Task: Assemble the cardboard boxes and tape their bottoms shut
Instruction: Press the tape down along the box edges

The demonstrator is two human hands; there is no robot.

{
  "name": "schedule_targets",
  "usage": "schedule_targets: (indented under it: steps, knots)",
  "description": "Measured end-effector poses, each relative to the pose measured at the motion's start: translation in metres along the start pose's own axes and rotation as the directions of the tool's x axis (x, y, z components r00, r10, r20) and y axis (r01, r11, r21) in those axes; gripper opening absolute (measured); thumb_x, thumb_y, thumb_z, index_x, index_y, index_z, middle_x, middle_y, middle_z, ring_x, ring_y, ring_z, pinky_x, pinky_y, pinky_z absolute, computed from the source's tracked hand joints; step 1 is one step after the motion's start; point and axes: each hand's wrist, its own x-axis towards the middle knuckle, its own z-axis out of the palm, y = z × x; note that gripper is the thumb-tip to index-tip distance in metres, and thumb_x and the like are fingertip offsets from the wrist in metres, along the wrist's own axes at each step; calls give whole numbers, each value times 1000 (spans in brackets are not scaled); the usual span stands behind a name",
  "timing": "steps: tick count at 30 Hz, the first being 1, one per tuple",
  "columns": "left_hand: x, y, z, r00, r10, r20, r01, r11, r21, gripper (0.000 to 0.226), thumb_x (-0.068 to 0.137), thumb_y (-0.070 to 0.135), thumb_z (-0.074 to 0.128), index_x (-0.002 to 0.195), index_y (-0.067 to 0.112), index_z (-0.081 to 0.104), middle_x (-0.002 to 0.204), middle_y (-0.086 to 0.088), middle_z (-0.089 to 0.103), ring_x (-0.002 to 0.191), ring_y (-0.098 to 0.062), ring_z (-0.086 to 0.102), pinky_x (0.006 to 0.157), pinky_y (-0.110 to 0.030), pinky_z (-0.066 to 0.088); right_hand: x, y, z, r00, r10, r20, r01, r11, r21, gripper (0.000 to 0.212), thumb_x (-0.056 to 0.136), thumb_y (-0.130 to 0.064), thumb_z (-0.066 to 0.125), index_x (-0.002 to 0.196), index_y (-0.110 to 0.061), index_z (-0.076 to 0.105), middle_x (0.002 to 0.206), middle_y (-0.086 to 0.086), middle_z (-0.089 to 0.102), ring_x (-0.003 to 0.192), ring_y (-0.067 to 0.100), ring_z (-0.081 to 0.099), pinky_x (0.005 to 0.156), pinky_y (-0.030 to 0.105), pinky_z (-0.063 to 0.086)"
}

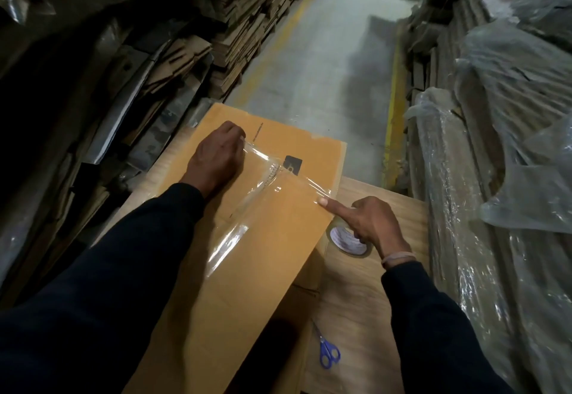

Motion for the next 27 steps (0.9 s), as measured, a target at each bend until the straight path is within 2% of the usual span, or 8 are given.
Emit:
schedule_targets:
  steps: [4, 9, 12, 14, 17, 20, 22, 27]
  knots:
    - [10, -3, -3, 999, 7, 43, -8, 1000, 13, 26, 110, 29, 45, 102, 13, 63, 102, -4, 57, 82, -20, 54, 71, -34, 37, 0, -1, 0, 1000, 26, 6, -26, 1000, 14, 95, 56, -108, 48, 56, -13, 53, 51, 9, 58, 58, 24, 61, 59, 36, 42]
    - [21, -3, 0, 991, 17, 131, -26, 997, 68, 36, 110, 39, 39, 80, 24, 54, 85, -2, 56, 78, -24, 55, 68, -35, 34, 0, -1, 1, 999, 39, 15, -40, 999, 13, 92, 56, -107, 47, 56, -15, 48, 51, 4, 49, 54, 22, 53, 57, 36, 39]
    - [24, -4, -1, 987, 34, 160, -53, 991, 120, 48, 109, 45, 32, 76, 20, 57, 79, -3, 57, 75, -26, 55, 68, -39, 43, 0, 0, 1, 999, 36, 15, -36, 999, 14, 91, 58, -106, 49, 54, -15, 46, 50, 3, 47, 54, 22, 53, 57, 36, 38]
    - [27, -6, -4, 982, 120, 148, -146, 974, 175, 54, 110, 45, 29, 81, 17, 65, 84, -7, 65, 83, -27, 57, 80, -45, 50, 0, 0, -1, 999, 44, 16, -45, 999, 18, 90, 59, -104, 51, 54, -15, 46, 50, 3, 47, 55, 22, 53, 57, 36, 38]
    - [30, -4, -5, 936, 326, 128, -347, 913, 213, 24, 106, 25, 55, 111, 6, 69, 109, -16, 68, 102, -34, 59, 85, -46, 51, 1, -1, -1, 999, 39, 16, -40, 999, 16, 91, 57, -105, 49, 54, -14, 46, 50, 3, 47, 55, 22, 53, 57, 36, 37]
    - [21, 4, -8, 910, 380, 164, -380, 924, -32, 9, 102, 9, 60, 106, 16, 61, 102, -5, 64, 90, -26, 57, 70, -40, 47, 2, 1, 1, 999, 33, 8, -33, 999, 18, 91, 59, -104, 51, 53, -14, 46, 50, 5, 49, 56, 24, 55, 57, 37, 38]
    - [21, 1, -11, 925, 343, 164, -326, 937, -124, 6, 108, 22, 58, 104, 19, 62, 101, 1, 63, 86, -22, 58, 71, -40, 49, 2, 2, 2, 999, 36, 6, -37, 999, 16, 90, 61, -103, 53, 51, -14, 46, 50, 6, 51, 58, 26, 58, 57, 37, 39]
    - [30, 8, -16, 887, 301, 349, -295, 953, -72, 56, 108, 58, 30, 90, 16, 63, 84, -1, 60, 75, -23, 55, 67, -34, 39, 1, 1, 2, 999, 53, -6, -53, 998, 33, 88, 65, -100, 58, 49, -15, 44, 49, 4, 48, 55, 24, 54, 56, 36, 36]
